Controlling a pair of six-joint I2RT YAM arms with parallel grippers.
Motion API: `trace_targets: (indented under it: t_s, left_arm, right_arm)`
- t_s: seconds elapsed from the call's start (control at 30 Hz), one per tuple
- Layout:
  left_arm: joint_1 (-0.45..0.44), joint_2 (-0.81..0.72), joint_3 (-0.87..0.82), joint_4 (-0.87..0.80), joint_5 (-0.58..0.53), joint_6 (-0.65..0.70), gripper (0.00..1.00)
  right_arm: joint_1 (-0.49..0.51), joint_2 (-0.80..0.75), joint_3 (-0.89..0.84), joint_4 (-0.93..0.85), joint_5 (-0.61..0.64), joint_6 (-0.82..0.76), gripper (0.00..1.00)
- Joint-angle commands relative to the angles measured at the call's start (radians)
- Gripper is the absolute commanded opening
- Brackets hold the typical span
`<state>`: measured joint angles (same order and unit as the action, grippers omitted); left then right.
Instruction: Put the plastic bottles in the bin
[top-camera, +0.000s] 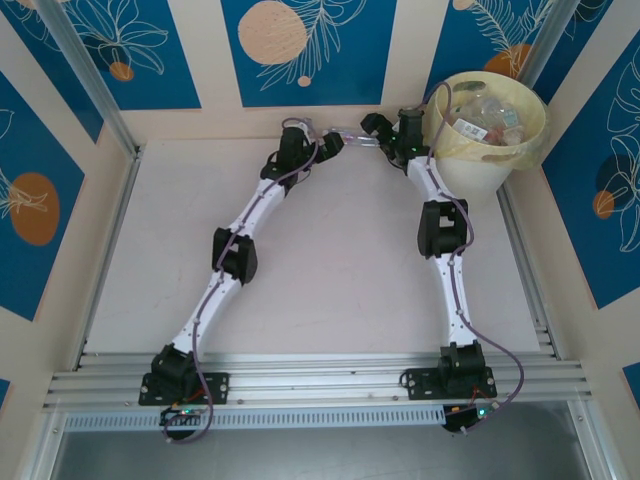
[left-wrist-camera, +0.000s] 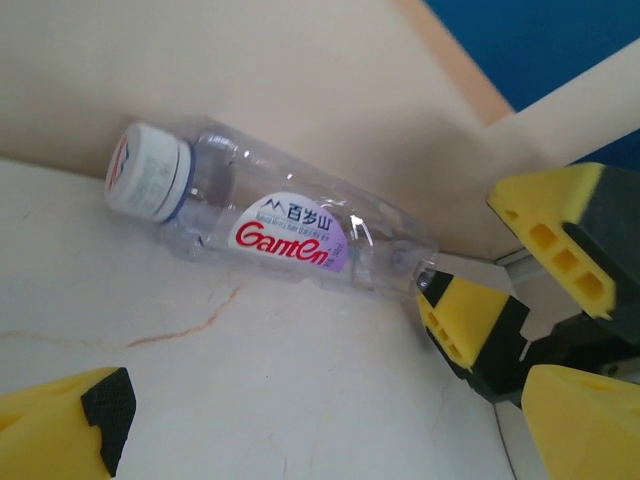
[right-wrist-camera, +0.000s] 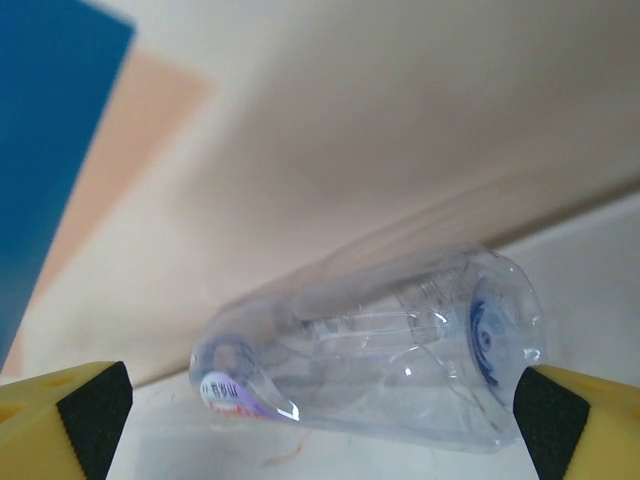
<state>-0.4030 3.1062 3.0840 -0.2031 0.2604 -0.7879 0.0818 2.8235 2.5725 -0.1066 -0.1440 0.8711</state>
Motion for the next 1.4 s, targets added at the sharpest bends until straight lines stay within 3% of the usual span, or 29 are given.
trace_targets:
  t_s: [0.0,0.13,0.4,0.5,0.63,0.9,1.03,1.2,1.37]
  left_arm:
    - [0.027,-0.001,0.076,-0.207,-0.069,-0.041,1.0]
    - [0.034,-0.029,0.076,-0.297,-0.108,-0.062,1.0]
    - [0.068,-0.061,0.076,-0.345,-0.083,-0.117,1.0]
    - [0.071,-0.073,0.076,-0.397,-0.111,-0.113,1.0]
    - [0.073,-0.084,0.076,-0.459,-0.166,-0.101,1.0]
    - [0.076,-0.081,0.076,-0.501,-0.18,-0.139,1.0]
    - [0.082,-0.082,0.076,-0.472,-0.154,-0.135,1.0]
    - [0.083,-0.078,0.076,-0.473,-0.175,-0.121,1.0]
    - [0.084,-0.087,0.076,-0.534,-0.22,-0.086,1.0]
  right_arm:
    - [0.023,-0.035,-0.024,-0.008,-0.149,0.044,1.0]
    - [0.065,-0.027,0.006,-0.029,-0.218,0.03,1.0]
    - [0.136,-0.1,0.0,-0.133,-0.326,-0.044,1.0]
    - [0.155,-0.199,-0.11,-0.143,-0.209,-0.118,0.99]
    - [0.134,-0.25,-0.218,-0.087,-0.054,-0.076,0.99]
    - [0.116,0.015,0.089,-0.1,-0.044,0.006,1.0]
    - [0.101,0.097,0.174,-0.033,-0.142,0.12,0.99]
    - [0.118,0.076,0.133,0.005,-0.34,0.091,0.98]
    - [0.151,0.01,0.011,0.191,-0.542,0.127,0.98]
